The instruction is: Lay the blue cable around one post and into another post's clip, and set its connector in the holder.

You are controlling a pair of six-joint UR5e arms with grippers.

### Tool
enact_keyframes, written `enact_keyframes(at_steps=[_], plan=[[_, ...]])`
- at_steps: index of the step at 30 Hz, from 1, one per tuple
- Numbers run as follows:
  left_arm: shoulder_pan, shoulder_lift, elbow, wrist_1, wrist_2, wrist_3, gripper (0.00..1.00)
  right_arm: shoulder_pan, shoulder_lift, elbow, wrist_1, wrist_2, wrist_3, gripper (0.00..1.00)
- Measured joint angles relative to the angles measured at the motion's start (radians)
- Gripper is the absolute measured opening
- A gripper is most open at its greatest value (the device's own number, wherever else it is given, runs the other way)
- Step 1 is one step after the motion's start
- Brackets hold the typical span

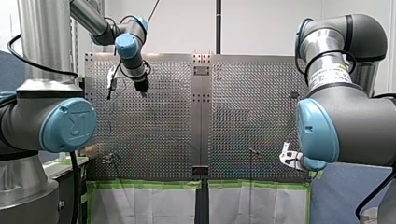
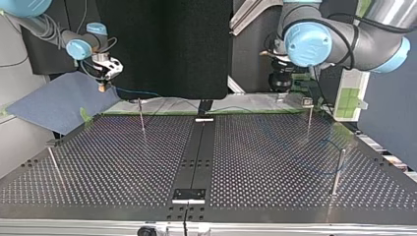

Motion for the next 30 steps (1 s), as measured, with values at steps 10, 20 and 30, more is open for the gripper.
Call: enact_keyframes(at_steps=[10,20,30], plan=[[-0.081,-0.081,-0.006,0.081,0.049,-0.051,1.0,0.026,0.0,0.007,0.002,-0.043,-0.02,0.0],[-0.166,-0.167,-0.026,0.166,0.108,-0.136,1.0,0.032,0.0,0.022,-0.018,-0.059,-0.024,0.0],[-0.249,-0.249,-0.022,0.249,0.112,-0.204,1.0,0.033,-0.001,0.023,-0.029,-0.069,-0.026,0.0]])
